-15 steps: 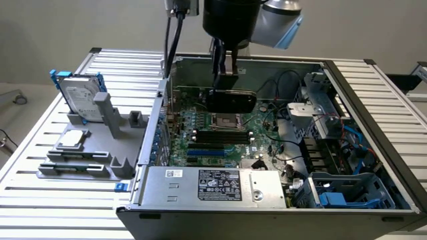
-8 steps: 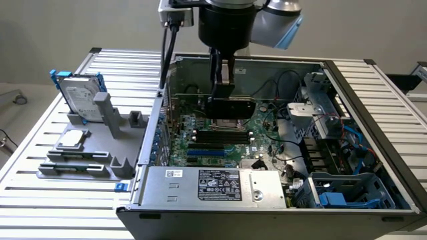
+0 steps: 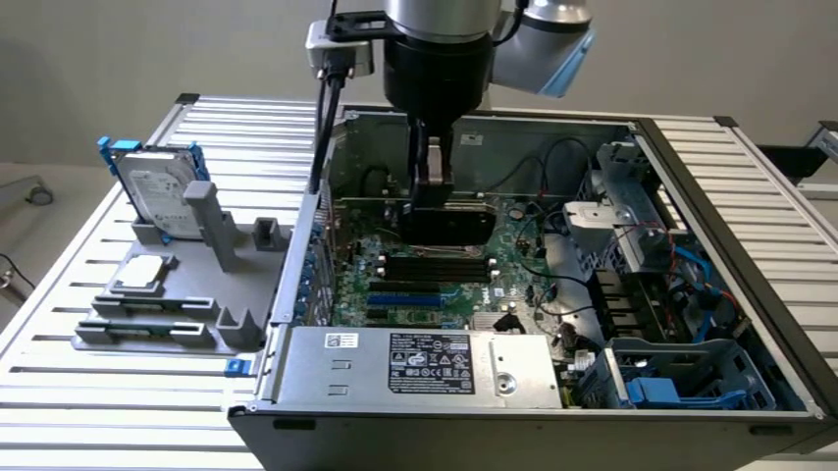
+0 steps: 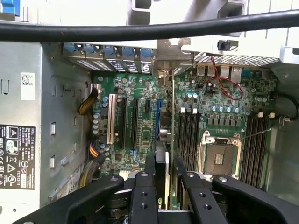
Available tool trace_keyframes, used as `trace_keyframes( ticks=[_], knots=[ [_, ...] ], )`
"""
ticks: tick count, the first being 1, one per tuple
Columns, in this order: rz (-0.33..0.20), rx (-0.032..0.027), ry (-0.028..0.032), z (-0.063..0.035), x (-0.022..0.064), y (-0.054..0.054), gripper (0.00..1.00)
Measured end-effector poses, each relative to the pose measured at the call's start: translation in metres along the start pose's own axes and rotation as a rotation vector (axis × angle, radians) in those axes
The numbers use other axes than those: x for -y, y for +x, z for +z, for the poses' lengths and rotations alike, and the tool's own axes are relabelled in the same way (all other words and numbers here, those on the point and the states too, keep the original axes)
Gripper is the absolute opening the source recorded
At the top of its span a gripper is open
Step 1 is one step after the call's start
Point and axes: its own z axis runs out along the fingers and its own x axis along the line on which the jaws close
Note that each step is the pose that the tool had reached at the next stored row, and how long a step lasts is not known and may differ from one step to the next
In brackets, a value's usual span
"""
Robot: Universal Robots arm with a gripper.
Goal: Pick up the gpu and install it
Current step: 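Insert the gpu into the slot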
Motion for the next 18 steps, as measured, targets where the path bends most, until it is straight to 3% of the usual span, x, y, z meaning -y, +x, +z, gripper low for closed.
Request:
trace_keyframes(
  ticks=[18],
  knots=[
    [0.013, 0.0001, 0.0022, 0.0328, -0.0046, 0.001, 0.26]
  ],
)
